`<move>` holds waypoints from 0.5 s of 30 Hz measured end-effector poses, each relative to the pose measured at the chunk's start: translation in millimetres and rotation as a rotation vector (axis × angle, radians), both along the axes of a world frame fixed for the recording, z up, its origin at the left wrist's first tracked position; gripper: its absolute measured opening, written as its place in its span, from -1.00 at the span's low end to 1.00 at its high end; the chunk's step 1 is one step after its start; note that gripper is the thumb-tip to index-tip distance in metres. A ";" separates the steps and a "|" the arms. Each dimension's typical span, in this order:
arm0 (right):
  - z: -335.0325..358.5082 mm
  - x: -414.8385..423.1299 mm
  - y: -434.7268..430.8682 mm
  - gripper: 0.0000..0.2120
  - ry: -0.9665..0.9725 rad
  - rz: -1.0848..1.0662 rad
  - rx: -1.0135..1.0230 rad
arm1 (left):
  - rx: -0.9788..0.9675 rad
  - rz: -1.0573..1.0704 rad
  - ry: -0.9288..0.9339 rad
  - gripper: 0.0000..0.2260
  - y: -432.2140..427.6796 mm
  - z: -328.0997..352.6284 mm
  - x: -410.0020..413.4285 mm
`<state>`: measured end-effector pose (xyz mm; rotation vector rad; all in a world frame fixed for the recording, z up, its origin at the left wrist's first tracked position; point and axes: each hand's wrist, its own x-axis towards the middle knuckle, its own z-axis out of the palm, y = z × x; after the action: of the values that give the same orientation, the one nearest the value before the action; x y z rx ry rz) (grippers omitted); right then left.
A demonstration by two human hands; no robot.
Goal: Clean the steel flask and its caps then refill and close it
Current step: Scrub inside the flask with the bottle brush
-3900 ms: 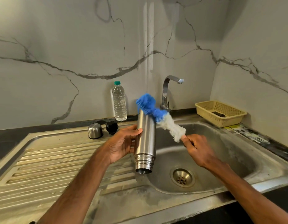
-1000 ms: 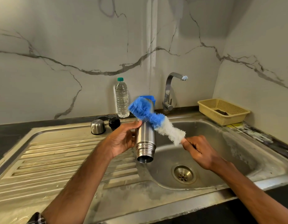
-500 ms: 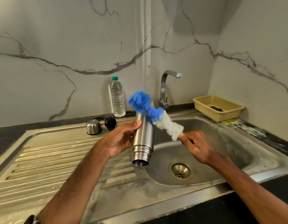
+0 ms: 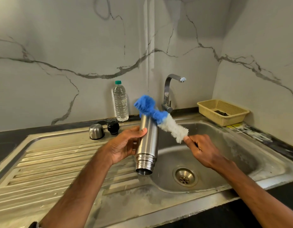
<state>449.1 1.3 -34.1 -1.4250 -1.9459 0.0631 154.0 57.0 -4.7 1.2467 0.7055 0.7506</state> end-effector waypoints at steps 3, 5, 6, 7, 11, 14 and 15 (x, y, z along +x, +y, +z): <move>-0.5 1.5 1.1 -0.54 -0.016 -0.022 0.014 | 0.023 0.009 0.038 -0.52 0.2 -0.5 -0.3; -0.3 3.0 3.8 -0.53 0.029 -0.050 0.004 | 0.008 0.010 0.044 -0.51 -0.3 -0.4 0.2; -1.3 3.4 3.9 -0.53 0.024 -0.041 -0.003 | 0.004 0.010 0.048 -0.51 -0.8 -0.3 0.4; -2.6 3.3 2.6 -0.53 0.004 -0.023 -0.006 | 0.007 0.014 0.056 -0.52 -0.7 -0.5 0.8; -2.5 3.6 3.6 -0.55 0.004 -0.042 0.013 | 0.009 0.020 0.075 -0.52 0.2 -0.9 -0.1; -0.1 3.4 5.9 -0.53 0.068 -0.107 0.013 | -0.015 0.015 0.074 -0.51 0.4 -0.2 0.5; -0.5 4.4 6.1 -0.52 0.066 -0.116 0.018 | -0.017 0.014 0.077 -0.51 0.9 -0.3 0.9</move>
<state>453.5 7.4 -34.6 -1.5026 -1.8022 0.0385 154.9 57.9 -5.0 1.2619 0.7823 0.7101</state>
